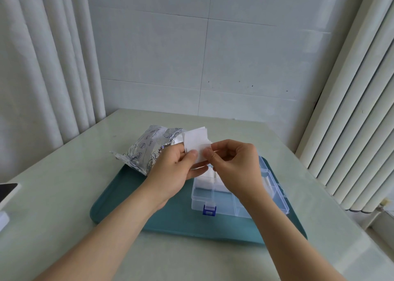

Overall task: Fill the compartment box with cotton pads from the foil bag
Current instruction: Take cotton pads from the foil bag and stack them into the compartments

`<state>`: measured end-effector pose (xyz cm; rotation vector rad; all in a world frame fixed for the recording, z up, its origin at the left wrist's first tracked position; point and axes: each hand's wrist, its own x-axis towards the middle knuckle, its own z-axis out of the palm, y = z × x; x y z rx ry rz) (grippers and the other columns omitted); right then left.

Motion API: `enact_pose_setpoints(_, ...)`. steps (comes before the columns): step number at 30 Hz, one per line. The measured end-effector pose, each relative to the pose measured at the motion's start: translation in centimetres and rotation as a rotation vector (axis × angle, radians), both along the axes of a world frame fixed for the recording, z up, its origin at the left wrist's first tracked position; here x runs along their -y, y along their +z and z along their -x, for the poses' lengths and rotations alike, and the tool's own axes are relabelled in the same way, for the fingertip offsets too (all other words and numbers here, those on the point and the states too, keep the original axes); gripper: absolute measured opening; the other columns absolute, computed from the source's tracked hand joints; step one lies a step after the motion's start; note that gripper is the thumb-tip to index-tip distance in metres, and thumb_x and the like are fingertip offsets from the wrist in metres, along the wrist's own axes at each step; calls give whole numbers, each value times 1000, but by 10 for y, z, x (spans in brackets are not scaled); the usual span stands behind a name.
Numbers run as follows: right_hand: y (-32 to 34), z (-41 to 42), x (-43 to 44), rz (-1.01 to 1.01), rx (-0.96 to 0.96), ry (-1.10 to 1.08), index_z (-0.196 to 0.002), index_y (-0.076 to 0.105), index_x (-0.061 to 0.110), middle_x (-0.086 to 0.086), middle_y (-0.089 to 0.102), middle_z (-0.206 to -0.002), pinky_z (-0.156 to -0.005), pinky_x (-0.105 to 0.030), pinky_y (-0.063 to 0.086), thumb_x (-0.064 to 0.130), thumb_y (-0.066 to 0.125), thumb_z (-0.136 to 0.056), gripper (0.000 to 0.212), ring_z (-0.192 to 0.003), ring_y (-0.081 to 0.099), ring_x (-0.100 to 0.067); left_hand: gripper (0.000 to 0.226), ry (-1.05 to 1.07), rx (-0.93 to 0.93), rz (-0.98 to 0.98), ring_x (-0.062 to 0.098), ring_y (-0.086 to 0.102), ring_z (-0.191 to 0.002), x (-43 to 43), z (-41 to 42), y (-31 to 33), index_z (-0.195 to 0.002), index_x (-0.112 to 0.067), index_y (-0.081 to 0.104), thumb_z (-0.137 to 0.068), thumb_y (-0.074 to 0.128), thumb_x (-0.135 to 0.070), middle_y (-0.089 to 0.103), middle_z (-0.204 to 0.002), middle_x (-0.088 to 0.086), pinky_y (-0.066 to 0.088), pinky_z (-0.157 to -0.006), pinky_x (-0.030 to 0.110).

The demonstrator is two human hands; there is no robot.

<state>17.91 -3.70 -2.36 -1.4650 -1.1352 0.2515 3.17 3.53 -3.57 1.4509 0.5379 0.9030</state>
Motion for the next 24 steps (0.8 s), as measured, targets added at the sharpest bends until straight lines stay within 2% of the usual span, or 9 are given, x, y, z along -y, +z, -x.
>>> enact_pose_setpoints(3,-3,1,-1,-36,159,-79,-107,74,33,12,73,-88,-72,-30,57,26,81,-88,21,-75,68,-10,28,23,-48,-43,21,78,-106,-2,0,-1,-126,-4,68,-113,44,-7,80,-115,6,62,-91,30)
enact_pose_setpoints(6,-3,0,0,-57,298,-28,-133,62,43,15,56,-119,-84,-8,43,24,72,-96,43,-103,58,-1,29,-2,-137,-98,18,77,-109,-2,-1,-3,-128,-9,68,-113,43,-9,79,-117,5,62,-95,36)
enact_pose_setpoints(9,-4,-2,-3,-74,365,-28,-114,76,38,16,59,-116,-85,-4,37,22,73,-97,23,-108,58,2,31,-53,-181,-117,19,76,-112,-1,-1,-5,-132,-11,67,-113,42,-8,78,-119,7,62,-96,34)
enact_pose_setpoints(11,-3,-4,-4,-123,335,-55,-101,80,32,18,68,-107,-82,-7,40,21,76,-96,13,-103,64,0,31,-55,-183,-109,20,76,-110,-1,-2,-6,-130,-9,67,-113,42,-6,77,-120,9,62,-95,33)
enact_pose_setpoints(14,5,-6,-1,-214,163,-50,-100,81,31,17,77,-96,-76,-23,52,17,72,-98,16,-92,71,-8,29,-40,-176,-88,22,78,-107,-4,-1,-7,-126,-6,67,-113,41,-4,74,-124,13,63,-93,33)
enact_pose_setpoints(16,10,-10,1,-249,56,27,-103,80,25,7,78,-89,-73,-31,58,9,67,-101,20,-81,72,-20,30,-46,-161,-58,23,78,-106,-4,-1,-6,-129,-7,66,-113,40,-3,73,-127,11,63,-94,36)
enact_pose_setpoints(18,11,-15,4,-214,6,144,-106,79,18,-3,76,-86,-71,-39,60,3,63,-102,22,-72,69,-27,32,-60,-134,-5,25,78,-106,-4,0,-4,-130,-9,67,-113,40,-3,75,-125,9,62,-97,39)
enact_pose_setpoints(20,8,-18,3,-114,44,227,-107,79,20,-9,74,-83,-68,-46,58,4,64,-101,22,-69,66,-30,35,-75,-105,62,28,77,-108,-5,1,-1,-128,-9,68,-112,38,-2,77,-121,12,62,-97,42)
enact_pose_setpoints(24,-2,-16,0,-8,158,210,-106,78,30,-7,69,-71,-64,-39,53,11,75,-94,22,-64,61,-22,42,-120,-32,186,38,76,-108,-5,3,5,-126,6,66,-106,29,4,75,-120,24,62,-98,46)
